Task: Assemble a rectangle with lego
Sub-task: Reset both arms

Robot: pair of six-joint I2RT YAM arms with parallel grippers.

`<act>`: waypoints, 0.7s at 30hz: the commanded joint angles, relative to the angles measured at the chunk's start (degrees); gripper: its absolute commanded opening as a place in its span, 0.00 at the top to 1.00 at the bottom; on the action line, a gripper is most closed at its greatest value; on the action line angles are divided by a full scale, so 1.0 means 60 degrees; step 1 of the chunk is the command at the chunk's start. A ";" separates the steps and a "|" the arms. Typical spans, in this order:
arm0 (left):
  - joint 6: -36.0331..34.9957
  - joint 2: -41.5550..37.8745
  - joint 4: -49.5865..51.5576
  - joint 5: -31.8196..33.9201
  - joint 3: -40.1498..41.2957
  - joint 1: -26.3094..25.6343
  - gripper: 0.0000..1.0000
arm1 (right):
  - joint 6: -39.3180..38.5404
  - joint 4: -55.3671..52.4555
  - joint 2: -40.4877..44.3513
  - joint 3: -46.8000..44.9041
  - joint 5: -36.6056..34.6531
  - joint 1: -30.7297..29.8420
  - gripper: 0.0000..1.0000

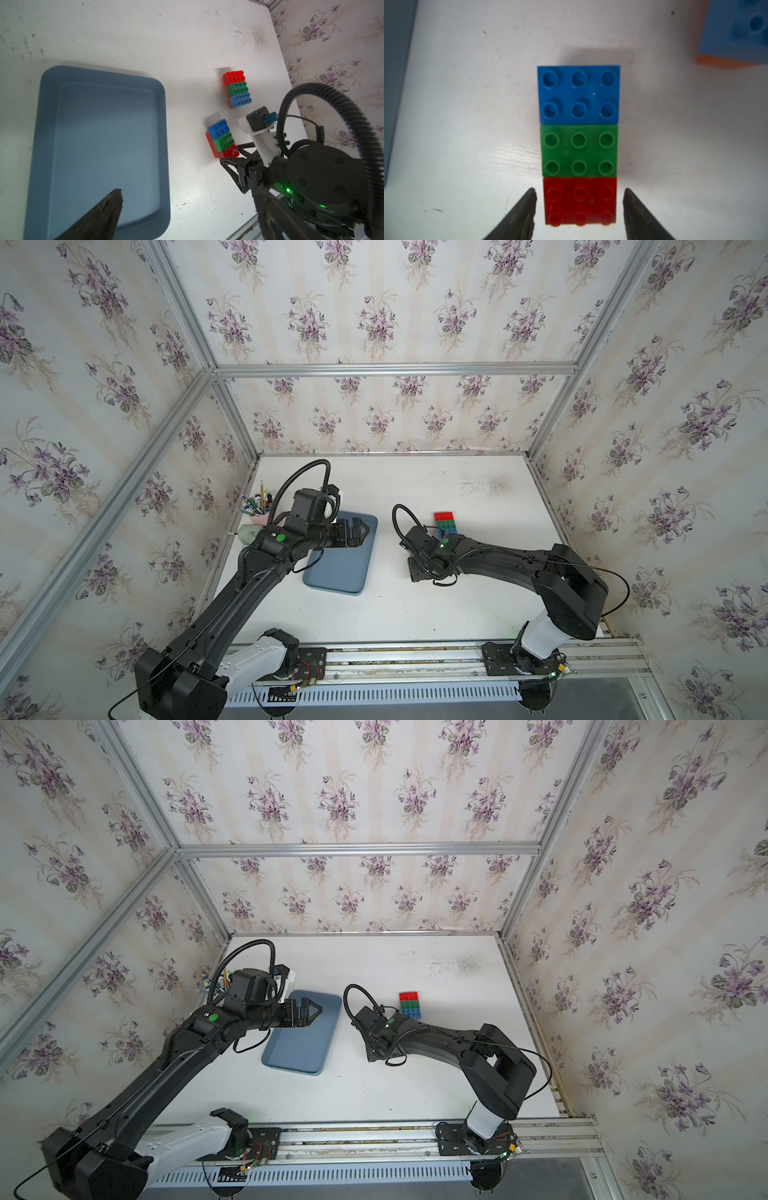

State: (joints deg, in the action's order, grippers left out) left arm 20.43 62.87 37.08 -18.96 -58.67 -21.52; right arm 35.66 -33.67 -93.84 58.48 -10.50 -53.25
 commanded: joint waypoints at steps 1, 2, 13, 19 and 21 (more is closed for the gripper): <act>-0.0147 -0.0049 0.0073 0.0014 -0.0108 -0.0001 0.00 | -0.0484 -0.0077 0.0257 0.0197 -0.0226 -0.0045 0.23; -0.0168 -0.0053 0.0076 0.0058 -0.0114 0.0002 0.00 | -0.0591 -0.0080 0.0335 0.0253 -0.0276 -0.0045 0.21; 0.0000 0.0035 0.0617 0.4126 -0.0879 0.0027 0.00 | -0.1743 -0.0081 0.1798 0.1081 -0.2216 0.0428 0.00; -0.0612 0.0064 -0.0305 0.8193 -0.0439 0.0337 0.00 | -0.1855 0.2868 0.3956 -0.0627 -0.1917 0.3543 0.00; -0.0967 0.0182 -0.0973 0.8721 -0.0115 0.0752 0.00 | -0.1748 0.4096 0.4764 -0.1657 -0.1837 0.5018 0.00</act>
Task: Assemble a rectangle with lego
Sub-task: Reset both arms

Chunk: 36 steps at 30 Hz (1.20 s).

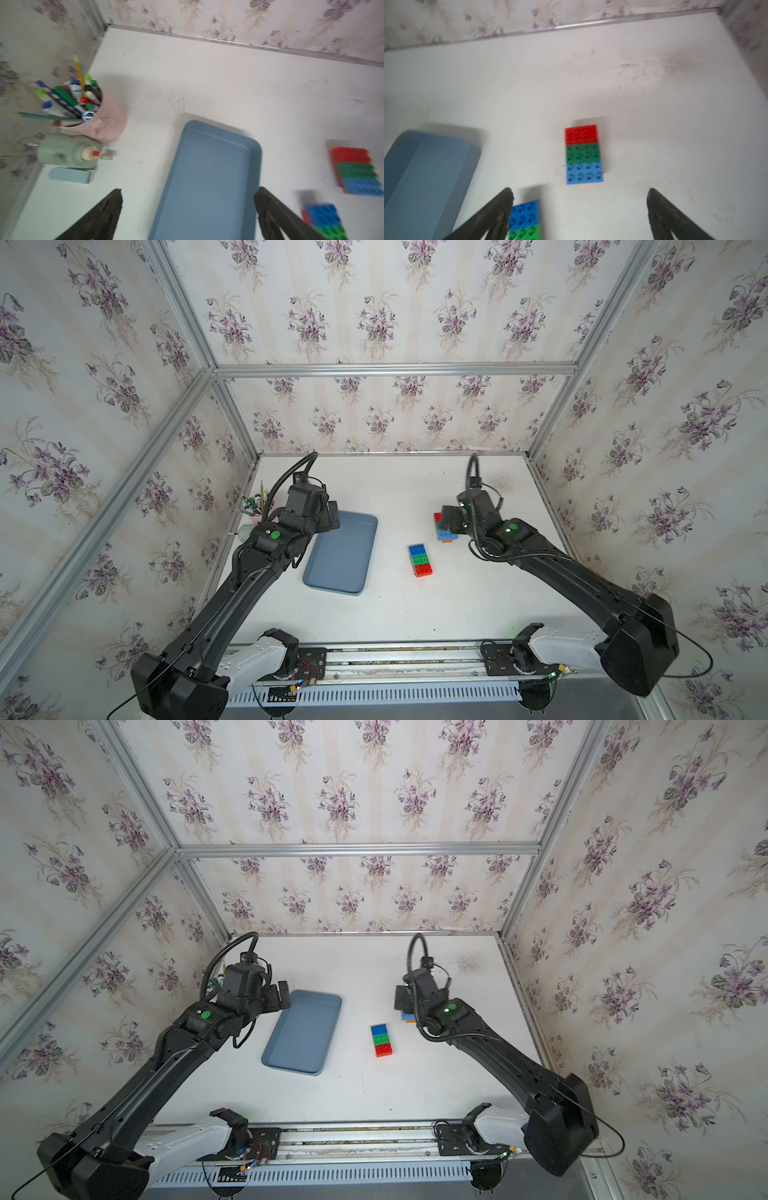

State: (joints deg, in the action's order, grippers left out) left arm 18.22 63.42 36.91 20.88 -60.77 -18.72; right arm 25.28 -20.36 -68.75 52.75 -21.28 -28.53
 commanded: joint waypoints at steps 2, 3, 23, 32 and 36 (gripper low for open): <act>-0.1326 0.0151 -0.2046 0.2180 0.0712 0.0722 0.00 | -0.0085 0.2731 0.1163 -0.1504 -0.0004 0.1912 0.01; -0.1830 0.0225 -0.2852 0.2030 0.1045 0.0934 0.00 | -0.0279 0.3184 0.1377 -0.1885 0.0178 0.2424 0.01; -0.3014 0.2130 -1.0398 -0.1266 0.5081 0.2703 0.00 | -0.2582 1.1947 -0.1013 -0.6361 0.0101 0.3877 0.06; -0.3380 0.3659 -1.2633 -0.2354 0.5693 0.2745 0.00 | -0.4066 1.5075 -0.2017 -0.7053 0.1322 0.3906 0.09; -0.3395 0.3800 -1.2911 -0.2832 0.5819 0.2893 0.00 | -0.4177 1.6257 -0.3301 -0.6893 0.1523 0.3907 0.11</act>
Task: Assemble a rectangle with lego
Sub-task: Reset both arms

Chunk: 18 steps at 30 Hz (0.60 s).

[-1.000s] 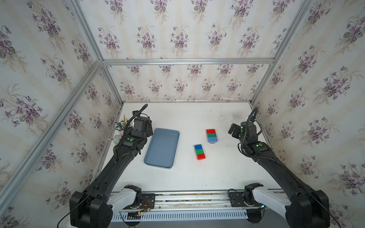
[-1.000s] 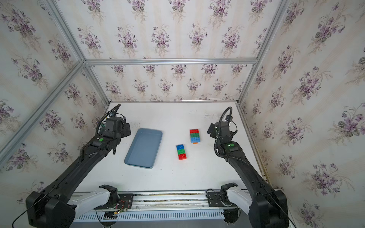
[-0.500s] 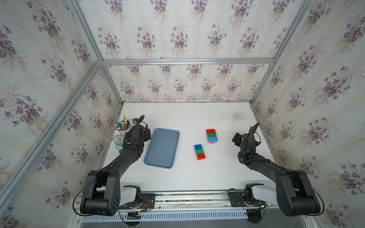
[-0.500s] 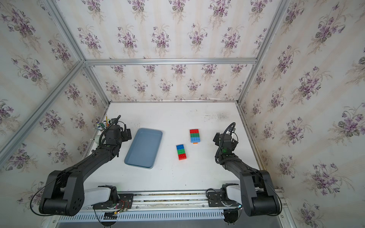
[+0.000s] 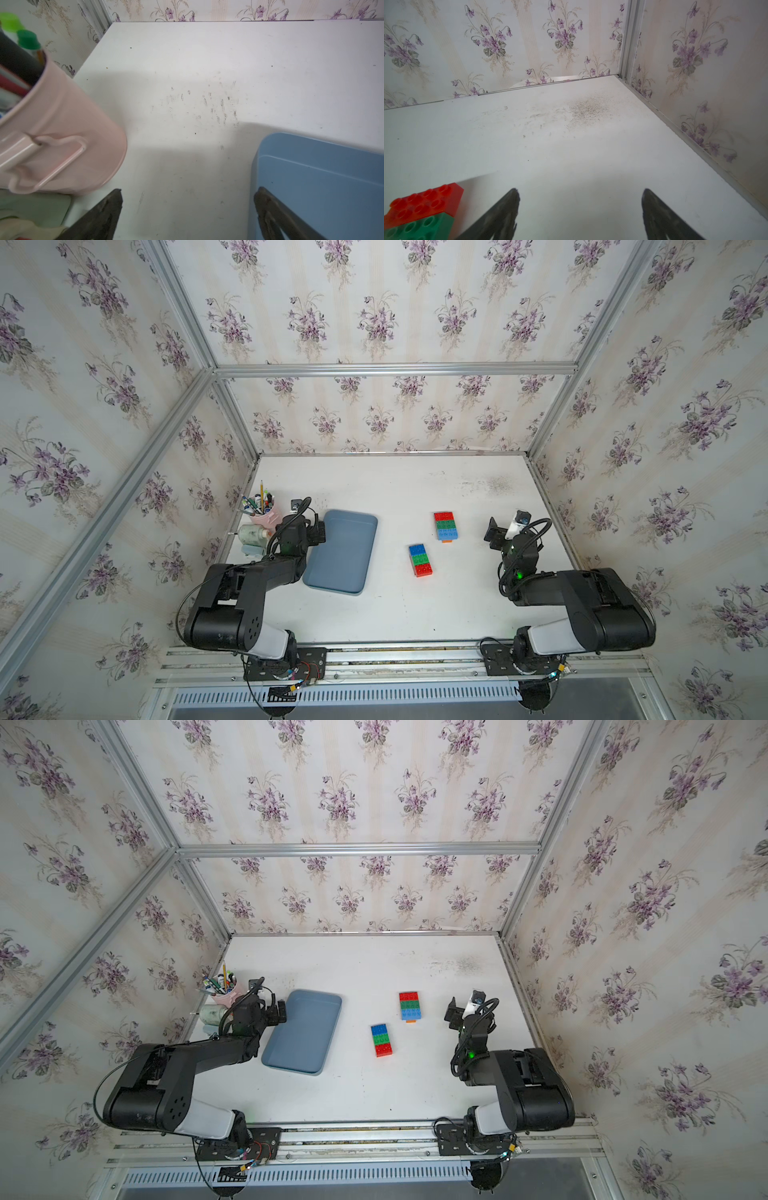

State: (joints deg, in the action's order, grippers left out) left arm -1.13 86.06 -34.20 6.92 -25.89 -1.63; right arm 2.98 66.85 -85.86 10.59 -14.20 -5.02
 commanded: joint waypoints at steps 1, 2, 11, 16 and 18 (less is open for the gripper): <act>-0.0168 0.0038 -0.1024 -0.0508 -0.0009 0.0051 0.00 | -0.0394 0.1365 -0.0451 0.0273 0.0393 0.0024 0.10; -0.0164 0.0046 -0.1010 -0.0497 -0.0019 0.0052 0.00 | -0.0300 0.0673 -0.0271 0.0424 0.0488 0.0061 0.09; -0.0178 0.0052 -0.1142 -0.0487 0.0028 0.0038 0.00 | -0.0316 0.1067 -0.0367 0.0321 0.0639 0.0133 0.00; -0.0179 0.0041 -0.1143 -0.0471 0.0024 0.0037 0.00 | -0.0307 0.0895 -0.0306 0.0348 0.0636 0.0133 0.00; -0.0183 0.0034 -0.1128 -0.0464 0.0025 0.0033 0.00 | -0.0314 0.0970 -0.0341 0.0344 0.0649 0.0136 0.00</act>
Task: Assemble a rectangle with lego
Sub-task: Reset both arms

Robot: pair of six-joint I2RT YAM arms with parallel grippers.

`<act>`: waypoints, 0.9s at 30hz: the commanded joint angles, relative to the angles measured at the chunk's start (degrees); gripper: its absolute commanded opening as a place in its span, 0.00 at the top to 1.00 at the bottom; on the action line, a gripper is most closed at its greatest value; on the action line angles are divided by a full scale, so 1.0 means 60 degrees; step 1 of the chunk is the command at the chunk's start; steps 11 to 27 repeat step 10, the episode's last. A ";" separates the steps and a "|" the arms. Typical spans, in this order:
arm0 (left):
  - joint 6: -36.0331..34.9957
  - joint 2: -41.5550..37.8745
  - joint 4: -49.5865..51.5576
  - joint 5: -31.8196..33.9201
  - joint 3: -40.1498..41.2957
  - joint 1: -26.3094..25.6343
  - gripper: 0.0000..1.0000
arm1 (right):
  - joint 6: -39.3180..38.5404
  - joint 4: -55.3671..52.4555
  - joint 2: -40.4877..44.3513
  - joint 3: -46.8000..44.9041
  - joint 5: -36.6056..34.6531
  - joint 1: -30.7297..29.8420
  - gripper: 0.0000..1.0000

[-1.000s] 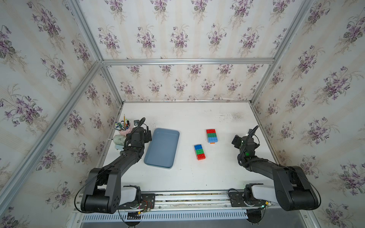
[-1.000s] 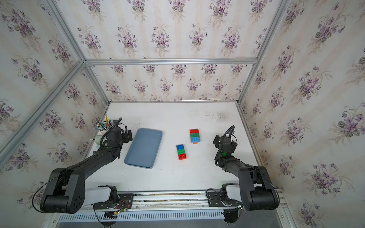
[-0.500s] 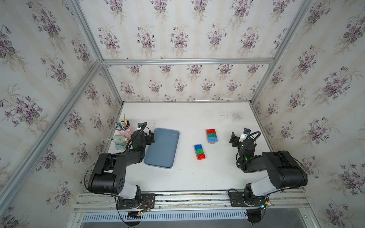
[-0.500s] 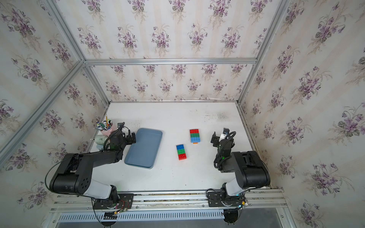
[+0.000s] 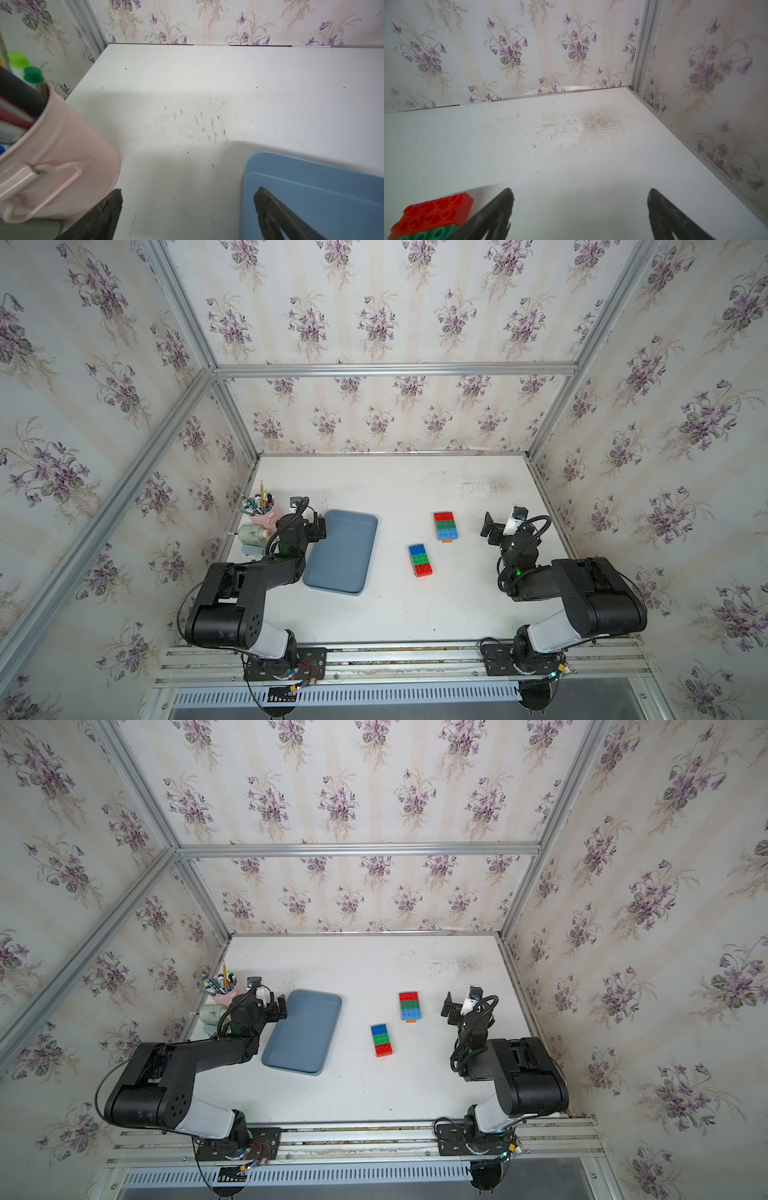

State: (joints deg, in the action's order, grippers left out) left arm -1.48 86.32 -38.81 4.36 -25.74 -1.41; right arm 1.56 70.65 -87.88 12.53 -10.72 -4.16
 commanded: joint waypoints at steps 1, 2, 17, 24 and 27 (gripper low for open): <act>-0.0121 -0.0015 -0.0345 -0.0038 -0.0002 0.0001 0.00 | -0.0056 0.0155 -0.0039 0.0110 0.0091 -0.0009 0.00; -0.0124 -0.0023 -0.0344 -0.0038 -0.0001 -0.0001 0.00 | -0.0068 0.0203 -0.0110 0.0130 0.0115 0.0006 0.00; -0.0120 -0.0046 -0.0315 -0.0038 -0.0002 -0.0011 0.00 | -0.0055 0.0204 0.0005 0.0075 0.0207 0.0049 0.00; -0.0120 -0.0046 -0.0315 -0.0038 -0.0002 -0.0011 0.00 | -0.0055 0.0204 0.0005 0.0075 0.0207 0.0049 0.00; -0.0120 -0.0046 -0.0315 -0.0038 -0.0002 -0.0011 0.00 | -0.0055 0.0204 0.0005 0.0075 0.0207 0.0049 0.00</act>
